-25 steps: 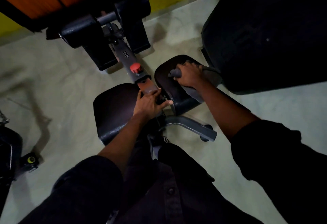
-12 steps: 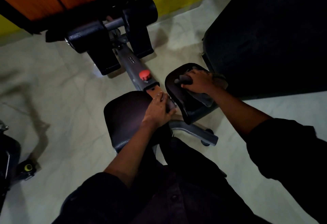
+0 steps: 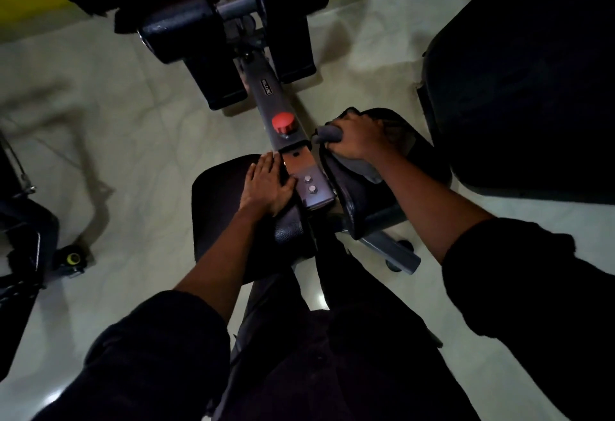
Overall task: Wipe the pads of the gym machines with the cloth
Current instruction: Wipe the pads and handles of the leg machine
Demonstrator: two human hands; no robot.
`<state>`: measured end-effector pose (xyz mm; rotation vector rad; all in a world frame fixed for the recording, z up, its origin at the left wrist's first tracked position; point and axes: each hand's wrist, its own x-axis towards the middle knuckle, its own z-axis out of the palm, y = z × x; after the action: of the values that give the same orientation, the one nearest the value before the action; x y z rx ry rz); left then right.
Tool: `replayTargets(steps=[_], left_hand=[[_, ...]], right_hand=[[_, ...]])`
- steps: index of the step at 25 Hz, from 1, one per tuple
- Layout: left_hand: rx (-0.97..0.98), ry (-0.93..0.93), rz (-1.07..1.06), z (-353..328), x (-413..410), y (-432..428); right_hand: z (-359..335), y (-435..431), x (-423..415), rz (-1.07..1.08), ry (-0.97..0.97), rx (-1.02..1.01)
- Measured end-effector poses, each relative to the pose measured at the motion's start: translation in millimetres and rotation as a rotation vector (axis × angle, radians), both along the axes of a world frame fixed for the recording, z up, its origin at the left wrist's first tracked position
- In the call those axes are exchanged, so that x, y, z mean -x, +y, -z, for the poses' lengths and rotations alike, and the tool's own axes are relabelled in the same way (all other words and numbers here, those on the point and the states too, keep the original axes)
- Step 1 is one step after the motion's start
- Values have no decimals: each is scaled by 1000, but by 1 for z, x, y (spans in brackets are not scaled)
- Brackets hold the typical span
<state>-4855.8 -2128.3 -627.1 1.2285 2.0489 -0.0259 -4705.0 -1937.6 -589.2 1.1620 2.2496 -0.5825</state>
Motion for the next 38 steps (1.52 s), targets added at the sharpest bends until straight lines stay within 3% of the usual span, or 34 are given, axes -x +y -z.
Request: replayTargets(steps=[6,11,16,19,22,28,32,38], left_hand=[[-52,13,-72,0,-2,-1],[-55,15,-89,1,-2,0],[43,31,-114,0,-5,6],[-22,-106,-88,-4,-30,41],[-67,-202,-157,-11,-72,66],[-104,-110,-74,-3,-86,72],[-159,-152,-125,-12,-92,85],[-60,-139,-141,-8,-114,132]], right_hand=[[1,-32,3,-74,57,44],[19,7,36,-58,-43,104],[26,21,5,196,6,-112],[23,22,-8,188,45,-151],[16,46,-9,116,24,-19],[5,60,-75,403,145,13],[-4,79,-97,616,246,261],[-15,67,-169,931,490,589]])
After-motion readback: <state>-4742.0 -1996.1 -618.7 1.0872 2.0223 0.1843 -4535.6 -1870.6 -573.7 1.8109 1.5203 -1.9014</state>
